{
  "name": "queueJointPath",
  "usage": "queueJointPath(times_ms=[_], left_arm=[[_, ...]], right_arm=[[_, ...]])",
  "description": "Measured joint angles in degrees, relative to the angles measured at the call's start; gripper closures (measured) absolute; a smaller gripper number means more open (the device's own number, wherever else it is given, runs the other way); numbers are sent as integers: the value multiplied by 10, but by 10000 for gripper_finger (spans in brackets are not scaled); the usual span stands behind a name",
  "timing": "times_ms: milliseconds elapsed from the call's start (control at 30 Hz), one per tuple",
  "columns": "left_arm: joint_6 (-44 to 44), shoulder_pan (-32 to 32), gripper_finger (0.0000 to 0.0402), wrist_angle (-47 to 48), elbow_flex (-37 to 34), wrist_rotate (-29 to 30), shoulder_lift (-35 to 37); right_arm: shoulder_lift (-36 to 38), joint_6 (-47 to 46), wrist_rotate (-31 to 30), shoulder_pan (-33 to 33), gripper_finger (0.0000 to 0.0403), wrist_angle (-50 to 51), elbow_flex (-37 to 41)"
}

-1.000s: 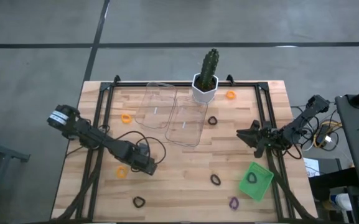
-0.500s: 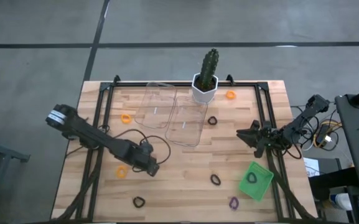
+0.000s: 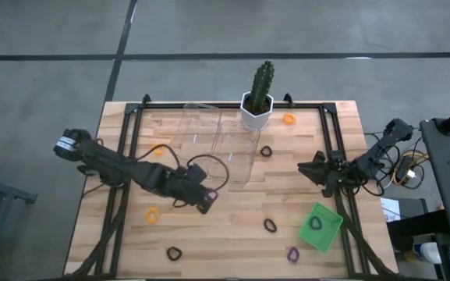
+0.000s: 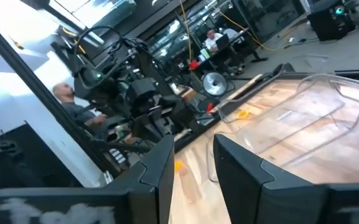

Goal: Sort items
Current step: Put the left purple keychain into the green bin

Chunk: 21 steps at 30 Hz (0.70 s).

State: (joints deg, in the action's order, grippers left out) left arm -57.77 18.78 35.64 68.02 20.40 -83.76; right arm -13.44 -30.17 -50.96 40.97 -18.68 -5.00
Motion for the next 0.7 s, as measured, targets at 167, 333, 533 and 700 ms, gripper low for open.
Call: queueJointPath(times_ms=[167, 333, 533, 700], left_arm=[[113, -42, 401, -1, 65, 14, -21], [185, -81, 401, -3, 121, 14, -43], [242, -101, 401, -14, 175, 25, -68], [278, -103, 401, -20, 213, 58, -92]], right_arm=[[-58, 6, 0, 0, 266, 31, -60], [-159, 5, -4, 0, 225, 91, -149], [-288, -1, -50, -3, 188, 164, -259], [-371, -37, -76, -25, 174, 200, -326]])
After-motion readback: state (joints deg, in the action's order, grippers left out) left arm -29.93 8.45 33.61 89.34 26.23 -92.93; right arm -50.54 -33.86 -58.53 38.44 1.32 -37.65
